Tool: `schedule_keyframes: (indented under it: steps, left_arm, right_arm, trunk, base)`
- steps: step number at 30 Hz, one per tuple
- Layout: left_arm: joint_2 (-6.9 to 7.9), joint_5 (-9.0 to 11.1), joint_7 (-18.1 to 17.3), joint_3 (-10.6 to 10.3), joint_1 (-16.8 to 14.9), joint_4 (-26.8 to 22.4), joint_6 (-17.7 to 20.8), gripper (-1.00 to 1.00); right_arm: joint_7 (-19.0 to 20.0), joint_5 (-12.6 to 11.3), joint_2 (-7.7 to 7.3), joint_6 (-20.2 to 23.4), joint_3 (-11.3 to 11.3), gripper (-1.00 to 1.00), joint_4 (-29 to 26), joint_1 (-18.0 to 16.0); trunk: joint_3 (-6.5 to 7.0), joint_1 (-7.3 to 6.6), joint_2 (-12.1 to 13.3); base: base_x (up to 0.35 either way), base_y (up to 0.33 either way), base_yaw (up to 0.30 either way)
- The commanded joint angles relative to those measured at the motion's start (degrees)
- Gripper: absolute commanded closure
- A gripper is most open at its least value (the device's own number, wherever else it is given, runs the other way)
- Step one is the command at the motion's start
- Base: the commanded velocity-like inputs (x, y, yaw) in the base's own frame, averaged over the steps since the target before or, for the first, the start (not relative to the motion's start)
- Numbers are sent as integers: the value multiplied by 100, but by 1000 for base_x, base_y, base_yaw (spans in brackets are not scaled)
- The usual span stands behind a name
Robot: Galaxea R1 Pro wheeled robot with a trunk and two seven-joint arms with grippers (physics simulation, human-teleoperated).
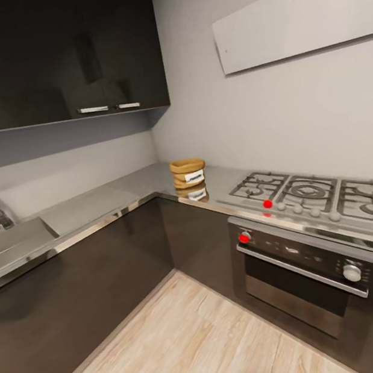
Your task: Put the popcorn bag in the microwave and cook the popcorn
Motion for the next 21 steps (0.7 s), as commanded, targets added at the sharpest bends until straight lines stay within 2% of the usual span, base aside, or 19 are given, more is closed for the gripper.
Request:
schedule_keyframes:
  steps: [1,21]
  left_arm:
    - [-3,35,-5,6,-1,-1,-11,-100]
    - [1,35,-5,2,-1,-1,17,-100]
  right_arm:
    - [13,53,-2,10,-50,-100,7,-6]
    - [22,58,-2,11,-48,-100,7,-6]
  trunk:
    - [-5,3,-3]
    - [-5,3,-3]
  base:
    - [298,200,0]
    - [298,214,0]
